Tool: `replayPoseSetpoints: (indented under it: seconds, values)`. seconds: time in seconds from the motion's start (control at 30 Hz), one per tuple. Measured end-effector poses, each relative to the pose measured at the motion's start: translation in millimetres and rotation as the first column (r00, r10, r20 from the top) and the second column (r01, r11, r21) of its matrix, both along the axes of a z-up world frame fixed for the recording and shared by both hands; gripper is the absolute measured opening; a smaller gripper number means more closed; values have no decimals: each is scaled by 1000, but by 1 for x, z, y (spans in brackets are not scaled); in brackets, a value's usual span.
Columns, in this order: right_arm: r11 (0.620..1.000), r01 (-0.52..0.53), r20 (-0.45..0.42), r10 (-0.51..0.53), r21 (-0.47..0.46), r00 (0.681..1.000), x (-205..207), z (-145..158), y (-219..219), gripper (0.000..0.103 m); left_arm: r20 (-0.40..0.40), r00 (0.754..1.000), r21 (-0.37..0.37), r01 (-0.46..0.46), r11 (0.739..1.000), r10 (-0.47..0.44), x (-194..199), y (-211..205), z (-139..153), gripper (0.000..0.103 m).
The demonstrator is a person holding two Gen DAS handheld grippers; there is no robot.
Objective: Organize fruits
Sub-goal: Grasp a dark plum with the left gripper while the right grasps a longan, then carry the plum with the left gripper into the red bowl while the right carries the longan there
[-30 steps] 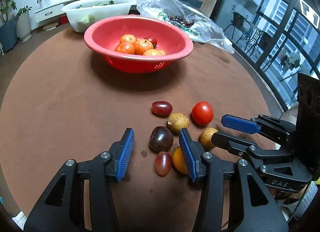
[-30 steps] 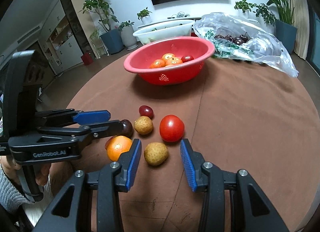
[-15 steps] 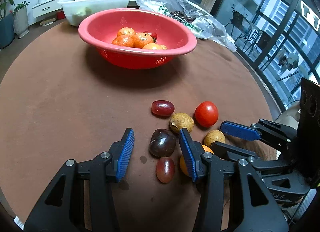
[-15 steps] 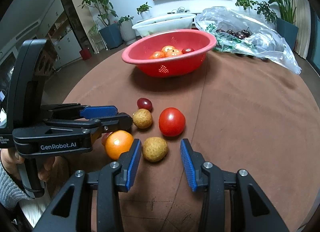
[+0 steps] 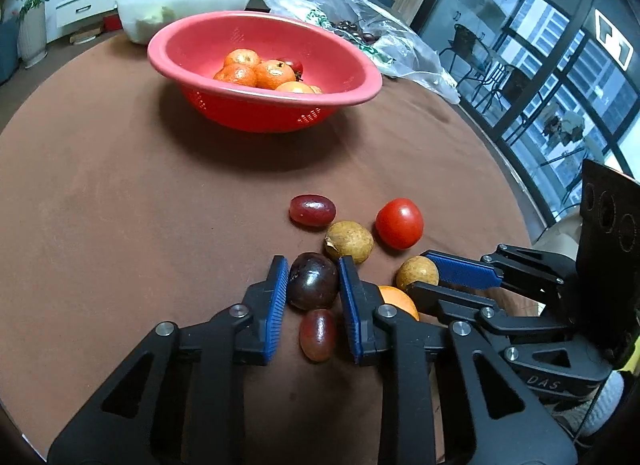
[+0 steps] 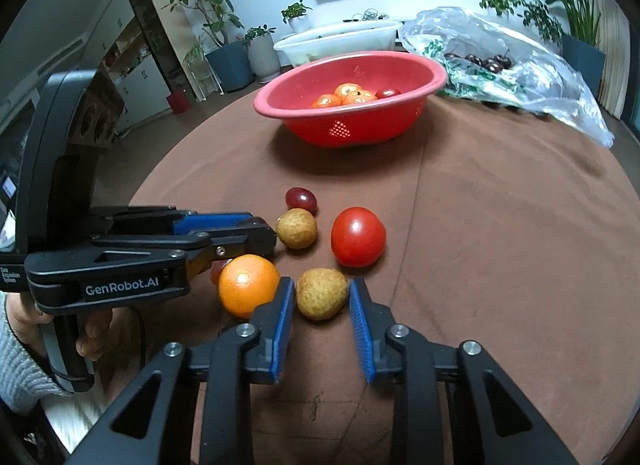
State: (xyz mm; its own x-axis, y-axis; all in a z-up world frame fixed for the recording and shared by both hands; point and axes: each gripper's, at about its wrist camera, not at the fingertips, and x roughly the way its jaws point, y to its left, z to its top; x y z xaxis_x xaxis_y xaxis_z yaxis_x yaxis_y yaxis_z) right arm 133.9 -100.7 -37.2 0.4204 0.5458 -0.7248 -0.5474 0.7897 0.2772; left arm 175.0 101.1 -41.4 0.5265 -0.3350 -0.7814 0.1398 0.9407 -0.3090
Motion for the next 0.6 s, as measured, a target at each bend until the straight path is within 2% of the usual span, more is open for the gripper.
replayPoseSetpoints:
  seconds: [0.6]
  values:
    - [991, 35, -12, -34, 128, 999, 12, 24, -20, 31, 69, 996, -10, -51, 999, 51, -3, 23, 27, 24]
